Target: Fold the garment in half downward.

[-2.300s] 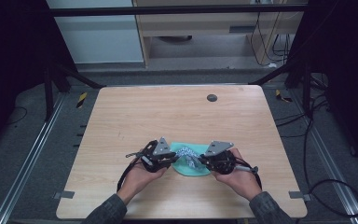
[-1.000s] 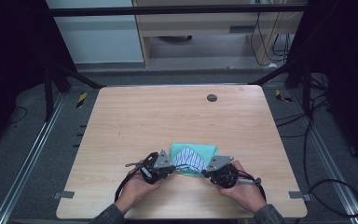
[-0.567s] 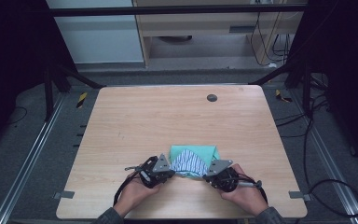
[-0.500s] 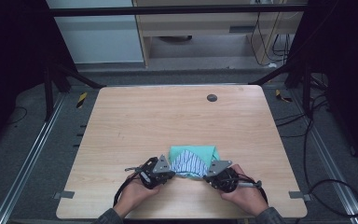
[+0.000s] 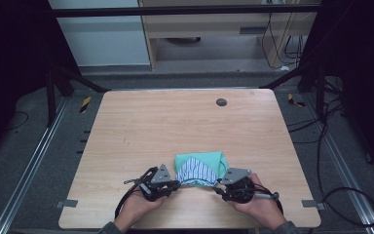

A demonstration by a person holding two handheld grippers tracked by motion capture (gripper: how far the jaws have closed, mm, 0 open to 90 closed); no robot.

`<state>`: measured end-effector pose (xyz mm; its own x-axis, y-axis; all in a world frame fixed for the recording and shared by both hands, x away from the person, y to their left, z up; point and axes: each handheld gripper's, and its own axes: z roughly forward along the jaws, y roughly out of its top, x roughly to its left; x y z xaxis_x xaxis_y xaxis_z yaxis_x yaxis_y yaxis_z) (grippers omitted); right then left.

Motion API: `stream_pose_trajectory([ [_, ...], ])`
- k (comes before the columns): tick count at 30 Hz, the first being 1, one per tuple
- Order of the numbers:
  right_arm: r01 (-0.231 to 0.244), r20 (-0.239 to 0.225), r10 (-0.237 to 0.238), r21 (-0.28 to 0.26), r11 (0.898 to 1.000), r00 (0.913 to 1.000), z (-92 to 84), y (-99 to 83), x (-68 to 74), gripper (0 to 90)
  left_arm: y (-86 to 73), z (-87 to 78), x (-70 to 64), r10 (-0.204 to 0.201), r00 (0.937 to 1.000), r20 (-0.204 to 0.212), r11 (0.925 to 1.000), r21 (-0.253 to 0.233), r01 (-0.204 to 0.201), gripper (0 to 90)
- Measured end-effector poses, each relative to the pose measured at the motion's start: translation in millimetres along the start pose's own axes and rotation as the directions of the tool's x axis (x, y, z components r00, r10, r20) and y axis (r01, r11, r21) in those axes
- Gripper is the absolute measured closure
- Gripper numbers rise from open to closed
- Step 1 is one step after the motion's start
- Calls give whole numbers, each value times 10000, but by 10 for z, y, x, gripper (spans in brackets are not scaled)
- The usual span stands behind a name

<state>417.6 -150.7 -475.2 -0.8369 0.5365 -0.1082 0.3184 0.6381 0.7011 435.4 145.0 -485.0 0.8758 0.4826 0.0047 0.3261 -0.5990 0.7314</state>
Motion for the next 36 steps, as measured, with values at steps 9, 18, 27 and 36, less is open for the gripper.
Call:
stream_pose_trajectory([
  [9,-619,980,614,13,9981,9933,-175,-124,-57,370,-88,-220,115,-867,9913,-987,9948,-620,808,480],
  [18,-1298,1408,1214,526,9901,9826,-99,-170,-178,136,-233,-210,287,-1687,9597,-2247,9856,-507,1614,157],
  [27,-1932,1777,1877,137,9811,9660,-101,-256,-413,69,-359,-253,475,-2417,9261,-2896,9703,-590,2347,99],
  [36,-2791,2504,2683,81,9602,9302,21,-299,-713,72,-469,-376,746,-3018,8947,-3292,9532,-859,2899,96],
])
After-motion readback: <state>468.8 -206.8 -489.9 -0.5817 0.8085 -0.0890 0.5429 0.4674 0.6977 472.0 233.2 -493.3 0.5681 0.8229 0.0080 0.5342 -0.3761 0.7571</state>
